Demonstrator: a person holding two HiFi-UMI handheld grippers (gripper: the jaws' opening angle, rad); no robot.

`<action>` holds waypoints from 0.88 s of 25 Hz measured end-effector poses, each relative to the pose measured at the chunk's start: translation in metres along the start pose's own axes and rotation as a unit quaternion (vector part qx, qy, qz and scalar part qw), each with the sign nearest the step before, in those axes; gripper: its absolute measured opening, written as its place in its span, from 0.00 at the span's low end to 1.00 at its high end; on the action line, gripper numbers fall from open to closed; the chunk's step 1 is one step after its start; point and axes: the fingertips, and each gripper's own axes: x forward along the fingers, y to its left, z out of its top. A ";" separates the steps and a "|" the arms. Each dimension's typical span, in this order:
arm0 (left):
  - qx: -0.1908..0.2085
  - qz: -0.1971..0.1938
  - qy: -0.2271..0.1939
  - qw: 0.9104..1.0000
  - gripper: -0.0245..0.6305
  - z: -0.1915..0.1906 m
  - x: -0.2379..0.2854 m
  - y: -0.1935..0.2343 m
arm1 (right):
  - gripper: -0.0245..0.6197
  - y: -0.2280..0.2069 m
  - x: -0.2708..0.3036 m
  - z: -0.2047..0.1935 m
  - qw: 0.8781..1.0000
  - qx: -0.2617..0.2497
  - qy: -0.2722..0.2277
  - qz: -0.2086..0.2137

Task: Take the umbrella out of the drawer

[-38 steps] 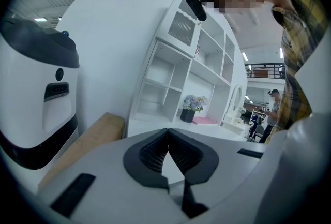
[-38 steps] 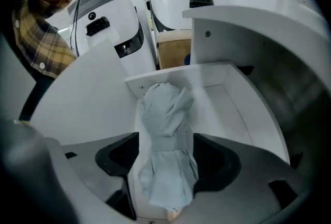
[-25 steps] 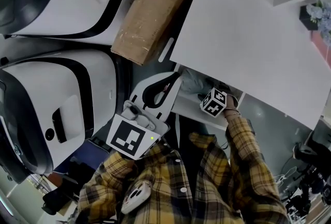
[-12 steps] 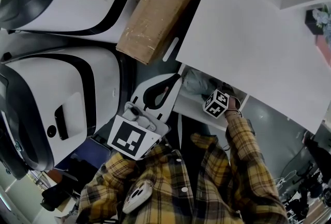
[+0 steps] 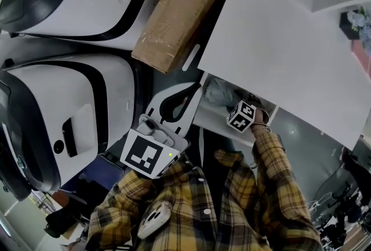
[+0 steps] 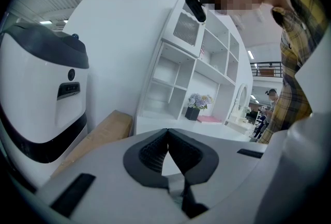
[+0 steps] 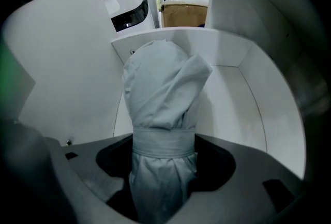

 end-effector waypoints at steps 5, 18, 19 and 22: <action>0.002 0.004 -0.002 1.000 0.07 0.002 -0.004 0.001 | 0.50 0.002 -0.003 0.002 1.000 0.010 0.002 0.005; 0.027 -0.011 -0.012 0.999 0.07 0.016 0.004 -0.021 | 0.50 -0.005 -0.039 0.017 0.999 0.015 -0.040 -0.008; 0.028 -0.013 -0.014 0.999 0.07 0.018 0.004 -0.023 | 0.50 -0.004 -0.044 0.018 0.999 0.014 -0.045 -0.006; 0.032 -0.016 -0.021 0.999 0.07 0.027 0.003 -0.028 | 0.50 -0.001 -0.057 0.023 0.998 0.011 -0.058 0.000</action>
